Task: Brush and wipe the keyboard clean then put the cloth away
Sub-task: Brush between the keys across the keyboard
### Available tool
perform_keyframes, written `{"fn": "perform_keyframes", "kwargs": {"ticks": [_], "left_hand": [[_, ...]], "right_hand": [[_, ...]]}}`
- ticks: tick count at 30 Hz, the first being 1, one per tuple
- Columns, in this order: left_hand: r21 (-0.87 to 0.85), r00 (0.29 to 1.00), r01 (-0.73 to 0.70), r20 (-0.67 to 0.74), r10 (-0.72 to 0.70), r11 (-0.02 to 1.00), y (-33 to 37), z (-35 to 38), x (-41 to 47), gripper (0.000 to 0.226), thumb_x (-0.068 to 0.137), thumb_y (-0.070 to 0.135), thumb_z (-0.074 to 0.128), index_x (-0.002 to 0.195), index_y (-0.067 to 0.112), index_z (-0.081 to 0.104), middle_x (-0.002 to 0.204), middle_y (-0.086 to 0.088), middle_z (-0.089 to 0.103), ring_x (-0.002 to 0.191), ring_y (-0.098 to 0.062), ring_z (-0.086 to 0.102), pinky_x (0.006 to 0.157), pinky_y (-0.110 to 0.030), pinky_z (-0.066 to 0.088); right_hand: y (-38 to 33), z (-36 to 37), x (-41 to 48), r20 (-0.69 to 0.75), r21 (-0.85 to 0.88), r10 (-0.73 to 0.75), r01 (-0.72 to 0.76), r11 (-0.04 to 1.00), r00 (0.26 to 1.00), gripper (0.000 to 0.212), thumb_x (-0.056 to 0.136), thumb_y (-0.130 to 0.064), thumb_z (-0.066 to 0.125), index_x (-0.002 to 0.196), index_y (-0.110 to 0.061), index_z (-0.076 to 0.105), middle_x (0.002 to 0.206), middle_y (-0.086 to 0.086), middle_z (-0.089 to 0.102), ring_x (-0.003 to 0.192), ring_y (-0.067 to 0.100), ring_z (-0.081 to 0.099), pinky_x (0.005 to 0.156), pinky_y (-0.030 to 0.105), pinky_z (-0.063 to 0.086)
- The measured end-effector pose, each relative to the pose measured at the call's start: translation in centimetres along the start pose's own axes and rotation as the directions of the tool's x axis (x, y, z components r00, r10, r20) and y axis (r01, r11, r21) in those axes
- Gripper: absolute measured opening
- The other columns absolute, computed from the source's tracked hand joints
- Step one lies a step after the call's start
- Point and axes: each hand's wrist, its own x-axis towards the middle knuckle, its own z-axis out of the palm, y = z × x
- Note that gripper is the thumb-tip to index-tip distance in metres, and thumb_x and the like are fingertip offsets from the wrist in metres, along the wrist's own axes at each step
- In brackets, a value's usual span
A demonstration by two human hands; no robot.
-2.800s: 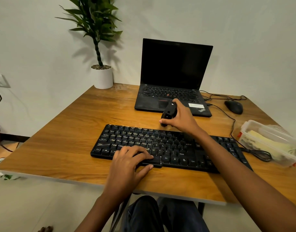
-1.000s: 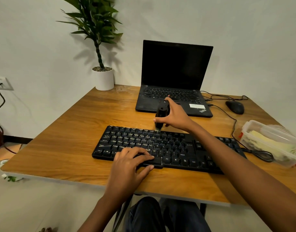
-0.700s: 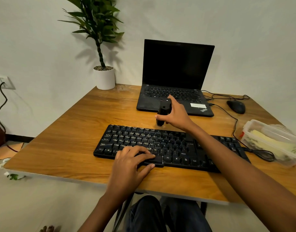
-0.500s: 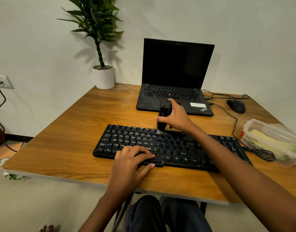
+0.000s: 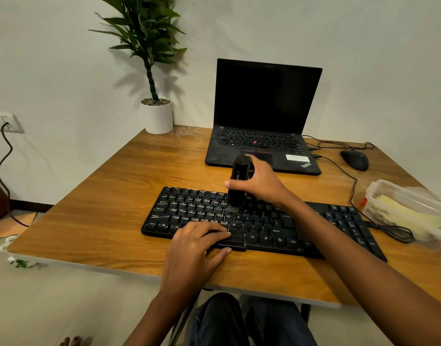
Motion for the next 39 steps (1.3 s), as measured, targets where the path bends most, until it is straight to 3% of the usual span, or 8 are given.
{"fn": "perform_keyframes", "kwargs": {"ticks": [5,9,13,17,21,28,33,39], "left_hand": [[0.007,1.000,-0.002,-0.004,0.002,1.000,0.0,0.0,0.0,0.034,0.077,0.049,0.052,0.099,0.031,0.071,0.100,0.018,0.065,0.094,0.000,0.048,0.071,-0.026,0.046],[0.013,1.000,-0.010,-0.006,0.010,1.000,0.0,0.0,0.0,0.034,0.078,0.049,0.052,0.098,0.030,0.072,0.099,0.018,0.066,0.093,0.000,0.048,0.070,-0.026,0.047],[-0.001,1.000,0.000,-0.010,0.000,1.000,0.0,0.0,0.0,0.033,0.077,0.049,0.053,0.098,0.031,0.072,0.100,0.019,0.065,0.093,0.001,0.049,0.070,-0.028,0.048],[-0.001,1.000,-0.002,-0.014,0.002,1.000,0.0,0.0,-0.1,0.033,0.078,0.050,0.053,0.098,0.031,0.072,0.100,0.019,0.065,0.094,0.000,0.050,0.071,-0.028,0.048],[0.006,1.000,-0.004,-0.014,0.004,1.000,0.0,0.1,-0.1,0.034,0.078,0.050,0.053,0.098,0.030,0.072,0.100,0.018,0.065,0.094,0.000,0.050,0.072,-0.028,0.049],[-0.006,1.000,0.015,-0.016,-0.015,1.000,0.0,0.1,-0.2,0.033,0.077,0.050,0.054,0.097,0.031,0.073,0.100,0.019,0.066,0.093,0.000,0.053,0.073,-0.029,0.052],[-0.006,1.000,0.020,-0.011,-0.020,1.000,0.0,0.1,-0.2,0.033,0.077,0.051,0.054,0.097,0.032,0.072,0.100,0.019,0.065,0.093,0.000,0.053,0.073,-0.029,0.051],[-0.004,1.000,0.020,-0.006,-0.020,1.000,-0.1,0.1,-0.1,0.033,0.077,0.051,0.054,0.097,0.032,0.072,0.100,0.019,0.065,0.092,-0.002,0.055,0.072,-0.030,0.052]], "right_hand": [[0.4,-0.1,0.0,-0.151,-0.078,-0.054,0.042,0.996,0.987,0.043,0.070,-0.030,0.079,0.099,-0.016,0.050,0.087,-0.010,0.056,0.081,0.012,0.056,0.069,0.025,0.048],[0.2,0.2,-0.5,0.002,0.015,0.011,-0.011,1.000,1.000,0.045,0.071,-0.030,0.079,0.101,-0.020,0.047,0.089,-0.016,0.053,0.081,0.000,0.052,0.068,0.012,0.043],[0.2,0.2,-0.3,-0.135,-0.047,-0.057,0.052,0.998,0.989,0.044,0.070,-0.031,0.079,0.098,-0.016,0.050,0.086,-0.011,0.055,0.080,0.007,0.055,0.069,0.017,0.045],[0.1,0.4,-0.5,-0.005,-0.033,-0.011,0.011,0.999,1.000,0.046,0.070,-0.031,0.079,0.102,-0.016,0.050,0.091,-0.008,0.057,0.086,0.012,0.056,0.073,0.023,0.047],[0.0,0.3,-0.5,-0.180,-0.059,-0.058,0.048,0.997,0.982,0.044,0.069,-0.033,0.079,0.098,-0.017,0.049,0.085,-0.011,0.057,0.078,0.004,0.056,0.068,0.014,0.046],[0.1,0.5,-1.7,-0.015,0.048,0.009,-0.008,0.999,1.000,0.036,0.071,-0.030,0.078,0.085,-0.030,0.045,0.082,-0.011,0.053,0.074,0.001,0.051,0.061,0.008,0.042],[-0.2,1.2,-1.3,-0.122,-0.131,-0.040,0.024,0.991,0.992,0.045,0.067,-0.040,0.078,0.094,-0.020,0.047,0.082,-0.008,0.056,0.077,0.014,0.057,0.067,0.031,0.049],[-0.5,1.1,-0.9,-0.109,-0.150,-0.047,0.030,0.988,0.993,0.051,0.067,-0.041,0.079,0.100,-0.015,0.051,0.093,-0.001,0.060,0.085,0.018,0.058,0.071,0.034,0.050]]}}
